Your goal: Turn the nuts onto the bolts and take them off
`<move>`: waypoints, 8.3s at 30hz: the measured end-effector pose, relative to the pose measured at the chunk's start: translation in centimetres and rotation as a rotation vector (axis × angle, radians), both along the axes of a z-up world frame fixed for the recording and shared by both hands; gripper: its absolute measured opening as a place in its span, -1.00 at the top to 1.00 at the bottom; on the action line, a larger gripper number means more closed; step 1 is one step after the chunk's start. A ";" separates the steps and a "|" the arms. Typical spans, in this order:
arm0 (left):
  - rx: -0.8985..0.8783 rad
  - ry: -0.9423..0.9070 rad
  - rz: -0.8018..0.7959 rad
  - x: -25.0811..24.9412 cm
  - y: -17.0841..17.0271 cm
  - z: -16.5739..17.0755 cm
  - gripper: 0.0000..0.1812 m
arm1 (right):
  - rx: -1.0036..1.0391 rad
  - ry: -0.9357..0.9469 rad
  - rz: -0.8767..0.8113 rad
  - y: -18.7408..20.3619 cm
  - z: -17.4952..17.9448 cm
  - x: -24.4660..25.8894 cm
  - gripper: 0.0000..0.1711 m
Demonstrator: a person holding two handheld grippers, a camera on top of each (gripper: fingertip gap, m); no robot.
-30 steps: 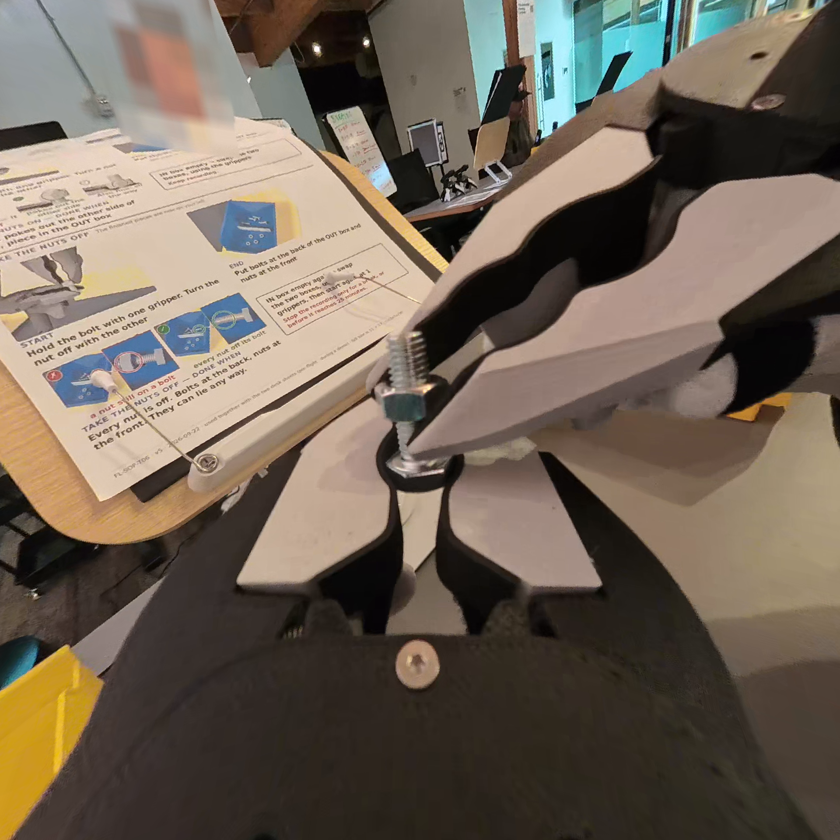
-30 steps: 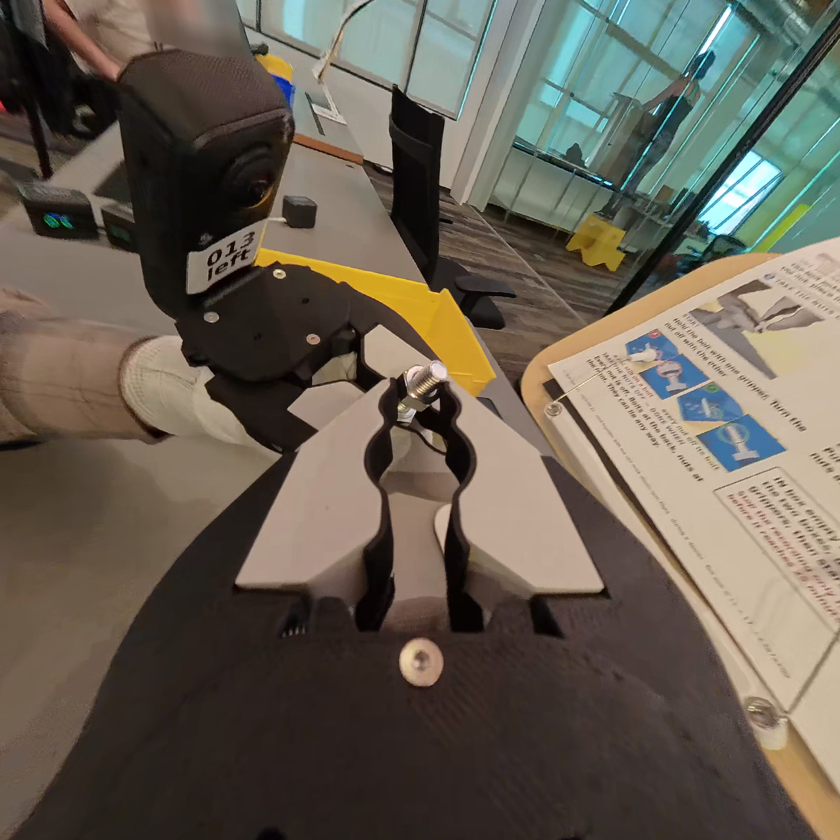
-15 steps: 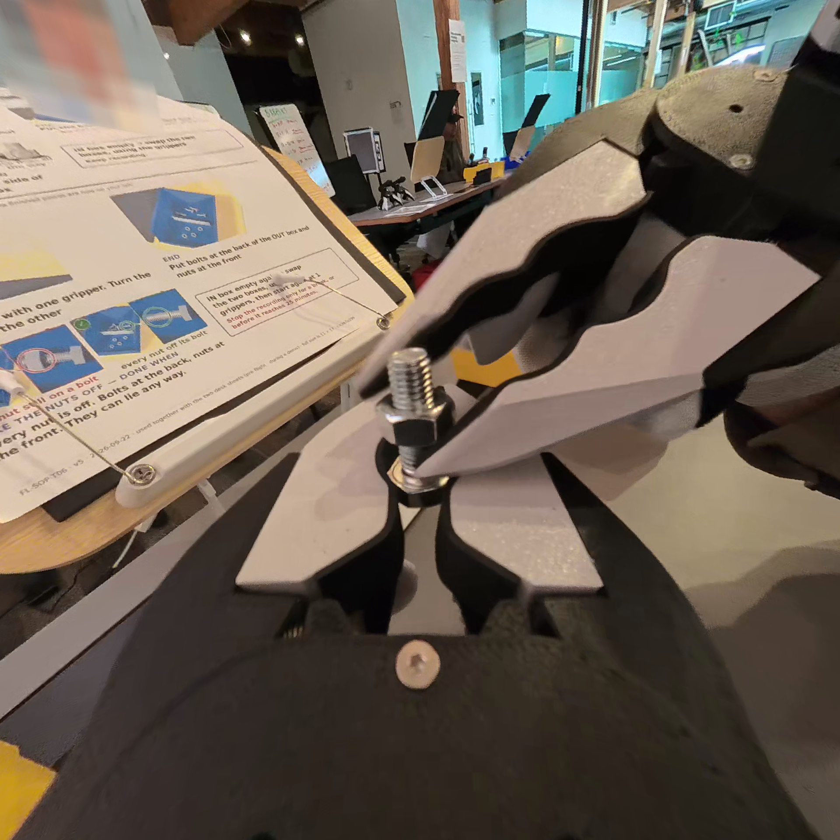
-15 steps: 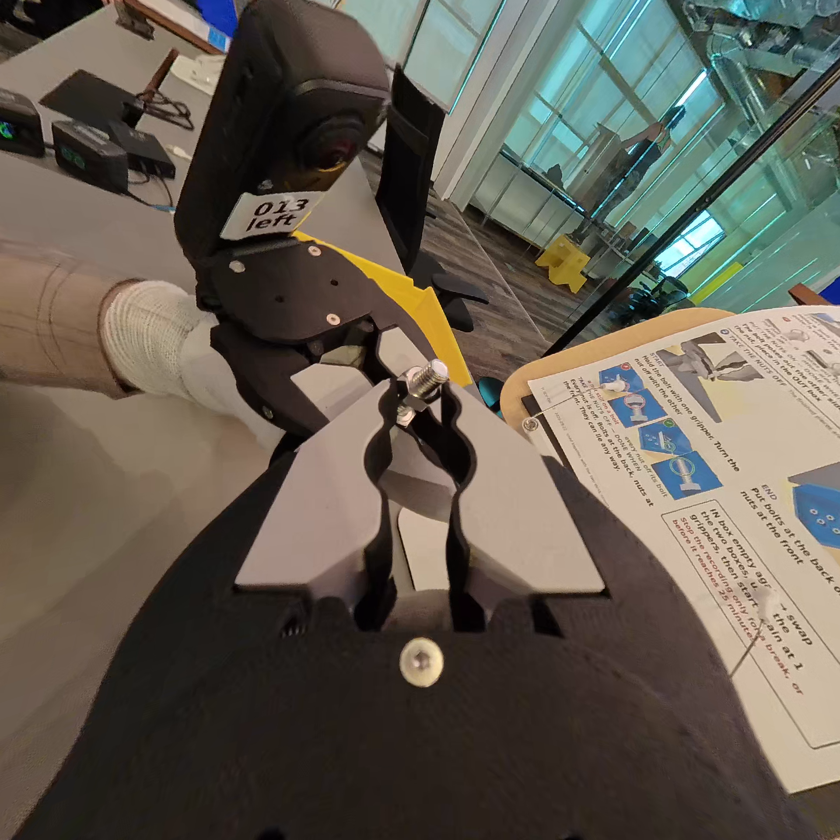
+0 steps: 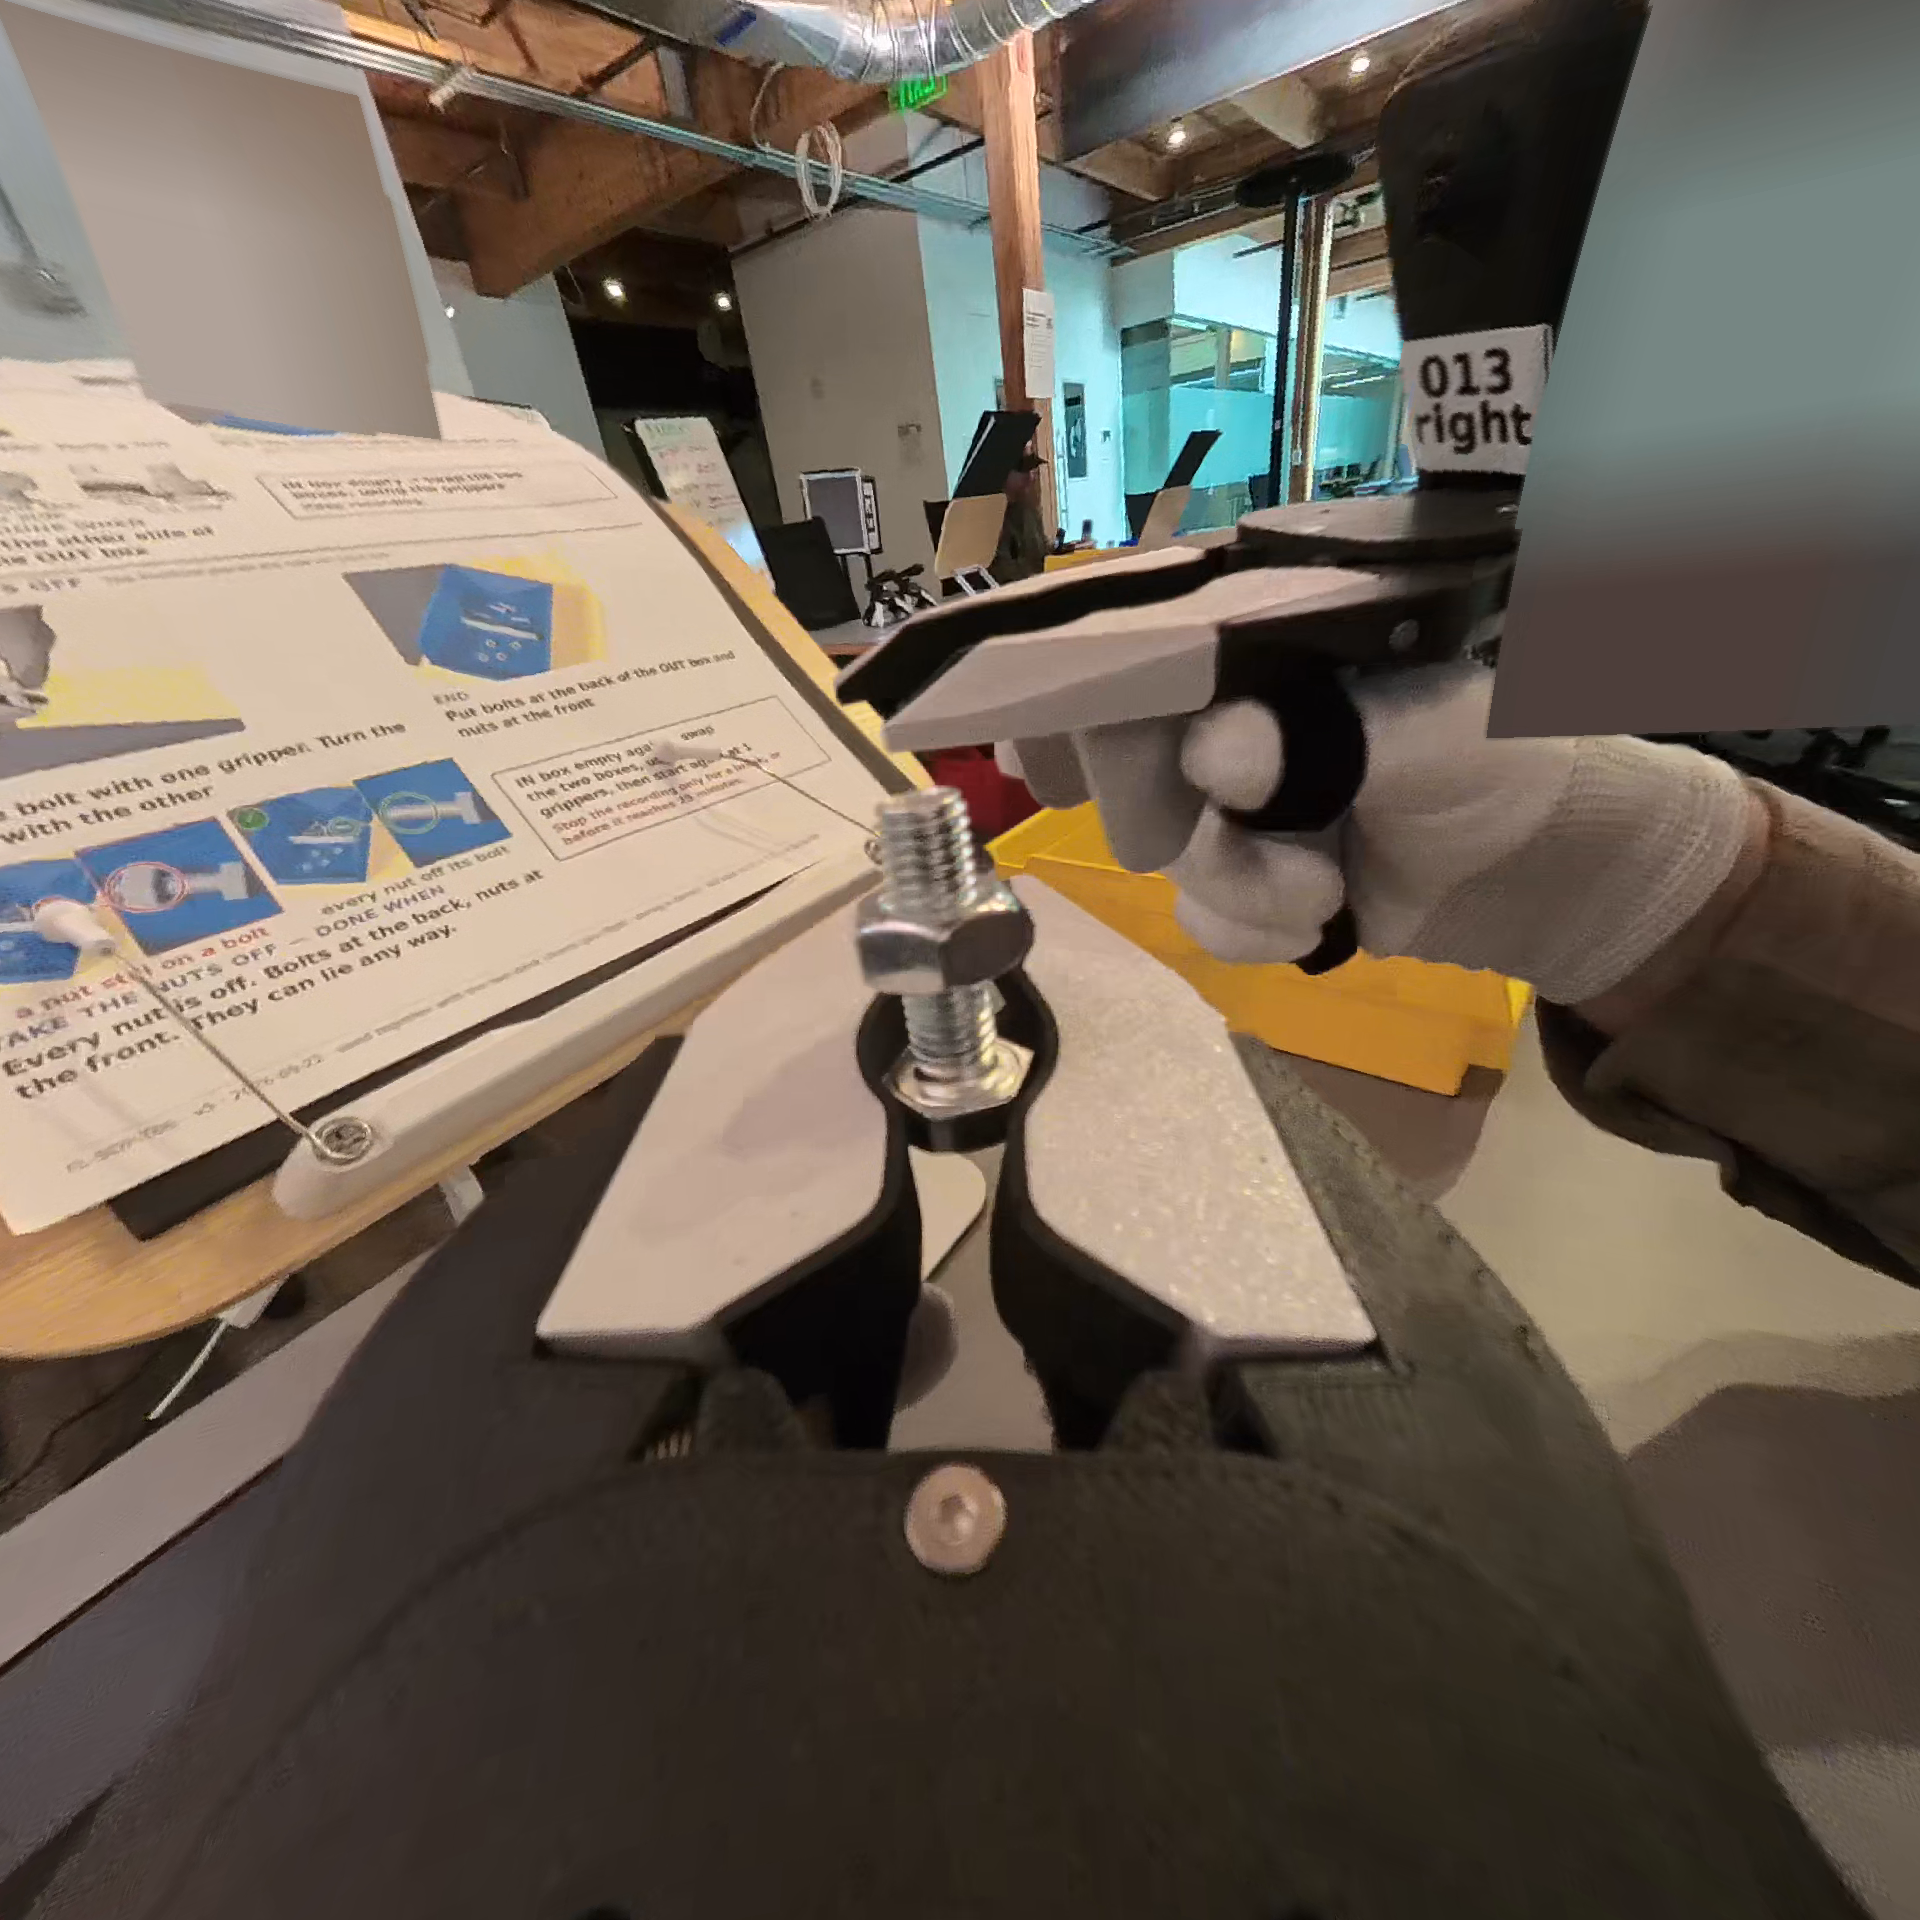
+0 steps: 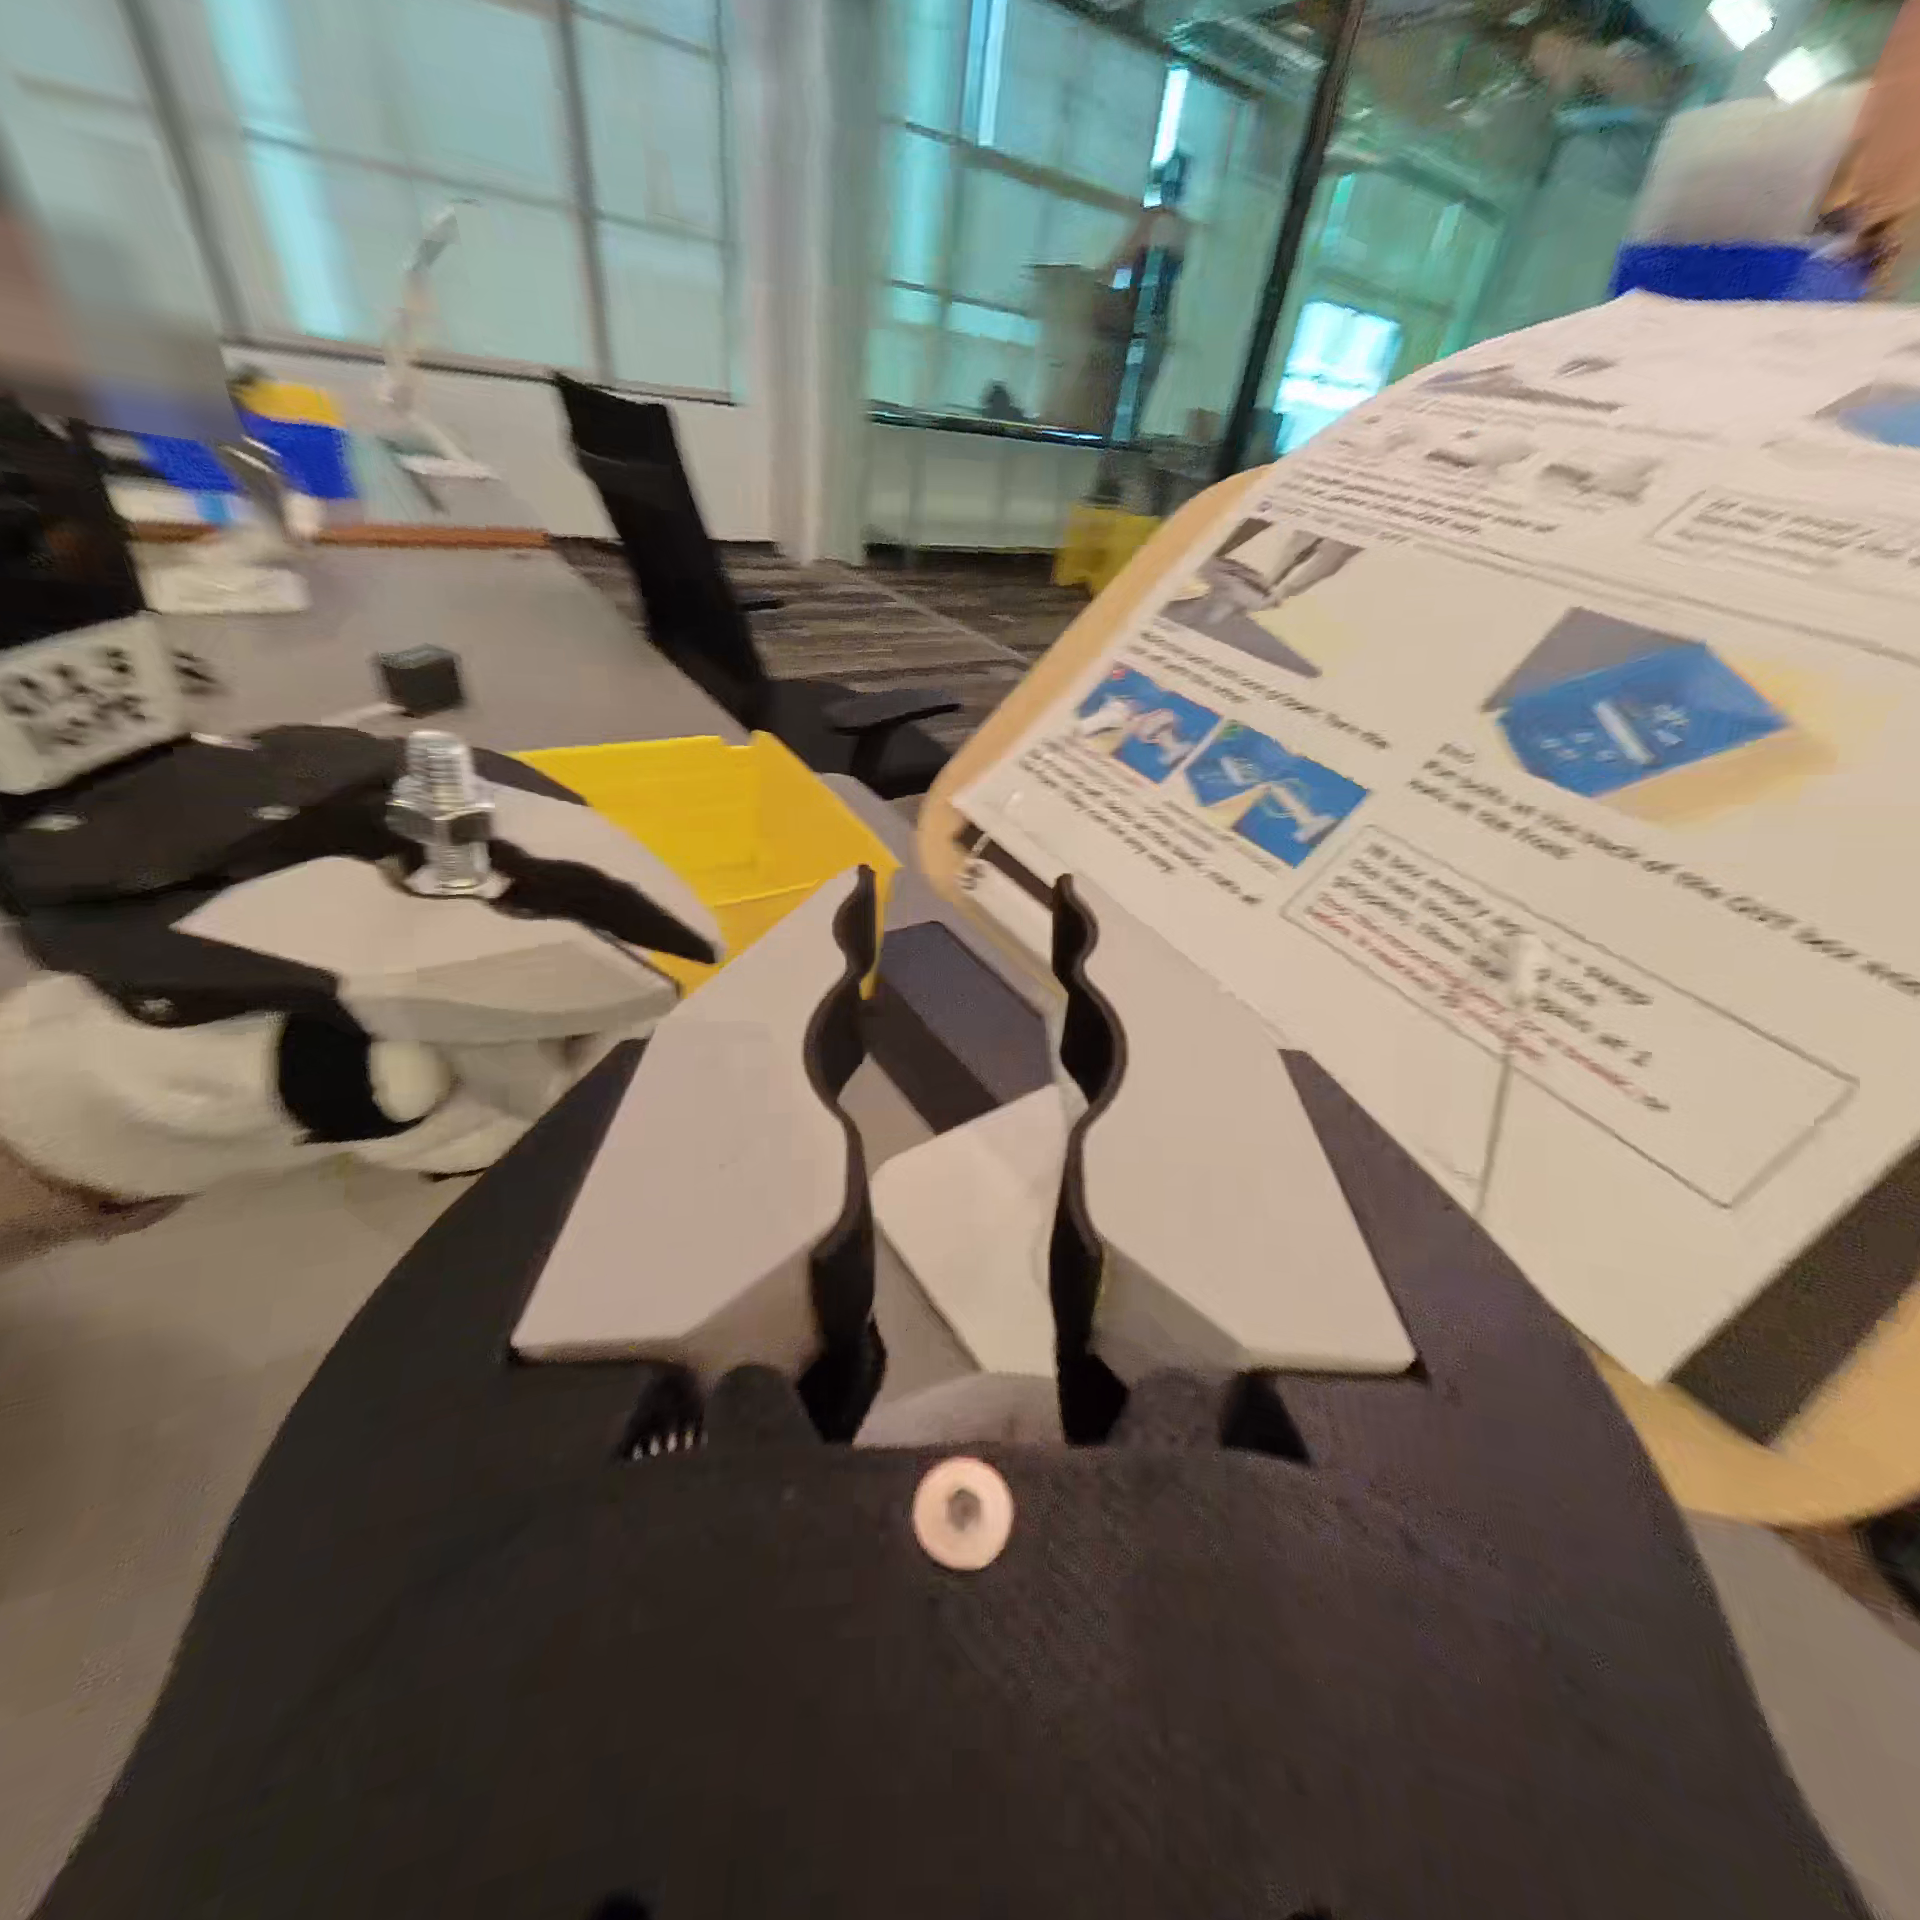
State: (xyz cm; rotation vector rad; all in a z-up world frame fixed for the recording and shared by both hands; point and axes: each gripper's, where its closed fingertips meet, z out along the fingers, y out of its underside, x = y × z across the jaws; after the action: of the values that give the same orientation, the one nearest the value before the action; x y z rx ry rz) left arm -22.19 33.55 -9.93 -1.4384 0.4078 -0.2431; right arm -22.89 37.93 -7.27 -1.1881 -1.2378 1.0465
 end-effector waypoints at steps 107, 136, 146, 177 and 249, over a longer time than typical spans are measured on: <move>0.048 0.070 -0.011 2.0 -0.7 0.9 0.92 | 0.071 0.056 0.320 -7.0 2.8 1.4 0.53; -0.138 0.094 -0.135 4.4 -1.0 -0.8 0.88 | 0.638 -0.195 0.223 -10.3 0.4 0.9 0.80; -0.029 -0.029 -0.085 3.0 -0.7 0.8 0.89 | 0.418 -0.075 0.244 -9.7 2.2 0.9 0.40; 0.131 0.012 -0.064 3.4 -2.2 3.2 0.89 | 0.005 0.060 0.258 -5.8 3.8 1.4 0.29; 0.145 0.063 -0.093 4.7 -2.7 3.0 0.90 | -0.037 0.102 0.148 -3.6 4.8 2.8 0.09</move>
State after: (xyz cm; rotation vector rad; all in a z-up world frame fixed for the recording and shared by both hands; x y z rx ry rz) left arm -17.51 30.82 -6.97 -1.2892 0.5344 -0.2389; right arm -20.08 34.34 -2.49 -1.0698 -1.2451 1.2288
